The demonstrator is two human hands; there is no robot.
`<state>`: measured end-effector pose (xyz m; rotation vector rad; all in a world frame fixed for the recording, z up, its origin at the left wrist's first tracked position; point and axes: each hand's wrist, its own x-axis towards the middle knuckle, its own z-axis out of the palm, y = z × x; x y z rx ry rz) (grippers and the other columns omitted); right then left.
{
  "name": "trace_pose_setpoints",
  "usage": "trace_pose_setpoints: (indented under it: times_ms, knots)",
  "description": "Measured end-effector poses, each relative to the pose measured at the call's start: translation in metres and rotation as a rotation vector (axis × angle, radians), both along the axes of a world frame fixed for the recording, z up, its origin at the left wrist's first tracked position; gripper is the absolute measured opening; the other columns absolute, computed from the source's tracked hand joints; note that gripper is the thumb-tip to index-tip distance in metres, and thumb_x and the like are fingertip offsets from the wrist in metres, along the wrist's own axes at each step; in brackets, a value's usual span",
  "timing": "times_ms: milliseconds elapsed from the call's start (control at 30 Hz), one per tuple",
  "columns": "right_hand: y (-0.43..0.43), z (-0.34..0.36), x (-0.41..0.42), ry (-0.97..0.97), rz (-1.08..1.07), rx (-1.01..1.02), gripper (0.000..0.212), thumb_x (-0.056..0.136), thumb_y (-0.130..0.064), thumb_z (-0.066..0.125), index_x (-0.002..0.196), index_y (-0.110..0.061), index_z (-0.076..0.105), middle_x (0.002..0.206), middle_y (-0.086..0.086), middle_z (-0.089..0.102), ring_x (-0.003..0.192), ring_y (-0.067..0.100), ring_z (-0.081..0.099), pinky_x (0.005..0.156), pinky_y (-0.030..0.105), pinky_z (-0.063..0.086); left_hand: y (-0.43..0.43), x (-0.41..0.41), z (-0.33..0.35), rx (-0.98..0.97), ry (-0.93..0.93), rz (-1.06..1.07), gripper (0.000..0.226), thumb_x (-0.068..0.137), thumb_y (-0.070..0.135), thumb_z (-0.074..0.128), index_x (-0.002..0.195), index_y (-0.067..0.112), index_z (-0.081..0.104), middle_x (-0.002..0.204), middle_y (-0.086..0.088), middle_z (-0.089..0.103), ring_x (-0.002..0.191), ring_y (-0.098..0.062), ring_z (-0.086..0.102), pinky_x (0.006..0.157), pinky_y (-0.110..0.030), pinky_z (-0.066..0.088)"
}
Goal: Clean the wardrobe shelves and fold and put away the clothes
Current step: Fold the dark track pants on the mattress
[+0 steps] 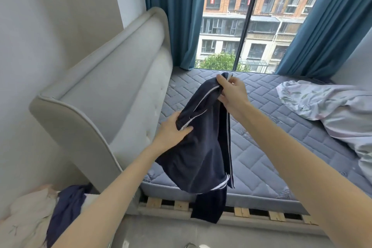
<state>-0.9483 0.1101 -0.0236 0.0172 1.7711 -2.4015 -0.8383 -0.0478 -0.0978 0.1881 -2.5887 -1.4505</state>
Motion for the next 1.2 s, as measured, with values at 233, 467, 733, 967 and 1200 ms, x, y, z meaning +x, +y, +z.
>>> trace_pose_setpoints:
  times_ms: [233,467,733,967,1200]
  knots:
    - [0.026,-0.019,0.016,-0.069,-0.009,0.276,0.053,0.085,-0.023,0.075,0.110,-0.018,0.029,0.104,0.014,0.052,0.063,0.021,0.068,0.059,0.033,0.061,-0.025,-0.020,0.047,-0.184,0.209,0.170,0.027,0.075,0.038,0.078,0.091,0.025,0.059,0.087,0.003,0.071,0.082,-0.020,0.065,0.076,-0.034,0.053]
    - [0.036,-0.037,0.013,0.614,0.294,0.897,0.030,0.083,-0.045,0.071,0.107,-0.030,0.064,0.108,-0.001,0.051,0.103,0.017,0.048,0.092,0.030,0.040,0.010,-0.056,0.080,-0.412,0.210,0.042,0.038,0.073,0.041,0.077,0.097,0.021,0.055,0.085,0.009,0.062,0.084,-0.016,0.059,0.072,-0.030,0.047]
    - [0.061,-0.027,-0.028,0.517,0.176,0.598,0.023,0.101,-0.023,0.046,0.087,-0.008,0.056,0.076,-0.001,0.056,0.071,0.007,0.048,0.068,0.027,0.036,0.019,-0.088,0.051,-0.210,0.023,-0.110,0.054,0.073,0.030,0.079,0.119,0.026,0.050,0.102,0.007,0.065,0.091,-0.007,0.060,0.076,-0.019,0.044]
    - [0.073,-0.034,-0.089,0.492,0.153,0.523,0.028,0.101,-0.022,0.043,0.088,0.003,0.047,0.075,0.006,0.046,0.073,0.016,0.043,0.068,0.035,0.032,0.020,-0.102,0.006,-0.147,-0.253,-0.077,0.014,0.080,0.030,0.076,0.080,0.026,0.063,0.073,0.018,0.064,0.070,0.004,0.061,0.059,-0.010,0.044]
    - [0.109,-0.071,-0.142,0.480,0.372,0.804,0.017,0.097,-0.027,0.048,0.110,-0.033,0.057,0.084,-0.010,0.062,0.083,0.013,0.057,0.073,0.030,0.043,0.009,-0.115,-0.006,-0.448,-0.361,0.101,0.019,0.084,0.052,0.063,0.097,0.039,0.066,0.092,0.014,0.068,0.087,-0.011,0.063,0.071,-0.026,0.050]
